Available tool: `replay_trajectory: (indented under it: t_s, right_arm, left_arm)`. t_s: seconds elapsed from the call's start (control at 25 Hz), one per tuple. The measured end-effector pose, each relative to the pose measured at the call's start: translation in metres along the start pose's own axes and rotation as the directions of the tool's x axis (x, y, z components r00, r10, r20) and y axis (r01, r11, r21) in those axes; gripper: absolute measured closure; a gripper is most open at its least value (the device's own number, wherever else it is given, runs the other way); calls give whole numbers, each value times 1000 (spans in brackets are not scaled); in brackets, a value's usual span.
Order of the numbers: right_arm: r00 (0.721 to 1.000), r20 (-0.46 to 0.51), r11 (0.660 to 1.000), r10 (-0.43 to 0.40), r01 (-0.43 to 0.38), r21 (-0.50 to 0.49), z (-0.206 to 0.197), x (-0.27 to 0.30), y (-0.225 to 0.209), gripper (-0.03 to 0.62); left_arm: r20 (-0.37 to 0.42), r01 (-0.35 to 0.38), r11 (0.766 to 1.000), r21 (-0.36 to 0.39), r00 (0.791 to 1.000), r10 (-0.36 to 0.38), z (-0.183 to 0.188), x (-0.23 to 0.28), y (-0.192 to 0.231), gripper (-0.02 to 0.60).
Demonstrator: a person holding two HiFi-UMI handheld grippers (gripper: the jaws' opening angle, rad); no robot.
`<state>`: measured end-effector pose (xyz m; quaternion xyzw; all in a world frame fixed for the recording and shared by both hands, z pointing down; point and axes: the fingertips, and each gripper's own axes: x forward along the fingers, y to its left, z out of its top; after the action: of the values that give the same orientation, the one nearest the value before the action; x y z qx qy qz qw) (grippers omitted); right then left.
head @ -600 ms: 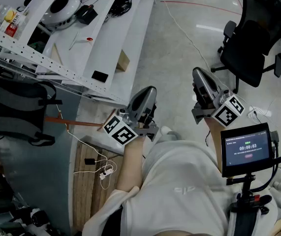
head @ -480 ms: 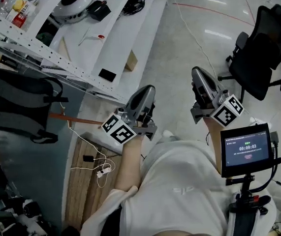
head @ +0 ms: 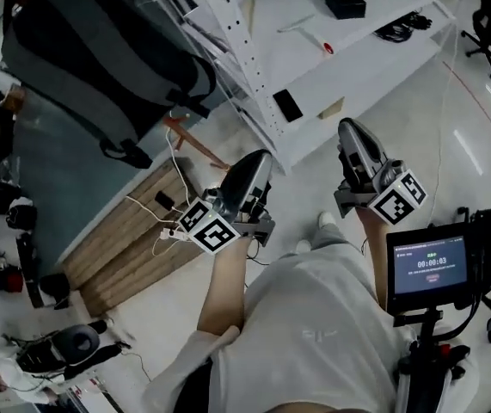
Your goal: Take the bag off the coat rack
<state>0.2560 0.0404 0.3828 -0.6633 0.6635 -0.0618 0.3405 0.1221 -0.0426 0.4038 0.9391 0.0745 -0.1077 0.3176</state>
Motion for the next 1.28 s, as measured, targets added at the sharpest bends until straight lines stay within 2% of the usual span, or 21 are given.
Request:
replay_trajectory:
  t_s: [0.04,0.12,0.28,0.44,0.52,0.6,0.64,0.72,0.8,0.84,0.92,0.96,1.04,1.2,1.28]
  right_arm:
    - [997,-34,998,64,-63,26,-12,26,4,583]
    - [975,-101,977,201,-192,88,-34,75,16,583]
    - [884,-205,905,421,-394,157,-74,149,41,583]
    - [794,-256,834,552,-530,154,-90,186,84,583]
    - [756,-272,802,596,-581,139,-99,205,104,583]
    - [718,-279,764,638,-635,116,-112,225,123,582]
    - [699,-281,743,658,-664,90,-115,234,133,582]
    - [671,-283,699,685,-715,-3,-113,250,156,582]
    - [671,-277,659,688,-737,-148,-100,265,179,582]
    - [676,-275,635,683,-737,-233,-92,273,190,582]
    - [685,-283,563,672,-720,-406,-76,294,213,582]
    - [688,-293,520,664,-706,-481,-69,307,224,580]
    - [704,-326,434,631,-668,-605,-57,332,242,579]
    - [774,-354,249,524,-537,-806,-30,381,275,546]
    - [798,-331,166,504,-465,-869,-14,408,292,545]
  left_arm:
    - [43,-54,998,23,998,53,14,-10,10,575]
    - [136,-168,984,64,978,158,41,-29,27,575]
    - [288,-355,928,113,906,311,81,-57,52,575]
    - [390,-489,858,158,829,401,112,-88,49,575]
    - [434,-564,804,186,782,448,128,-106,51,575]
    - [475,-638,732,238,734,486,147,-125,55,575]
    - [493,-666,696,267,715,495,159,-134,57,575]
    - [519,-700,636,325,694,499,185,-147,56,574]
    - [534,-725,564,395,680,501,214,-156,51,574]
    - [545,-740,515,434,670,504,230,-160,48,574]
    - [567,-757,417,504,654,501,265,-164,41,572]
    - [576,-758,379,532,651,494,283,-164,38,569]
    - [588,-752,324,574,654,476,318,-160,33,539]
    - [568,-710,244,661,686,454,368,-139,30,442]
    - [572,-703,193,685,682,456,385,-131,32,434]
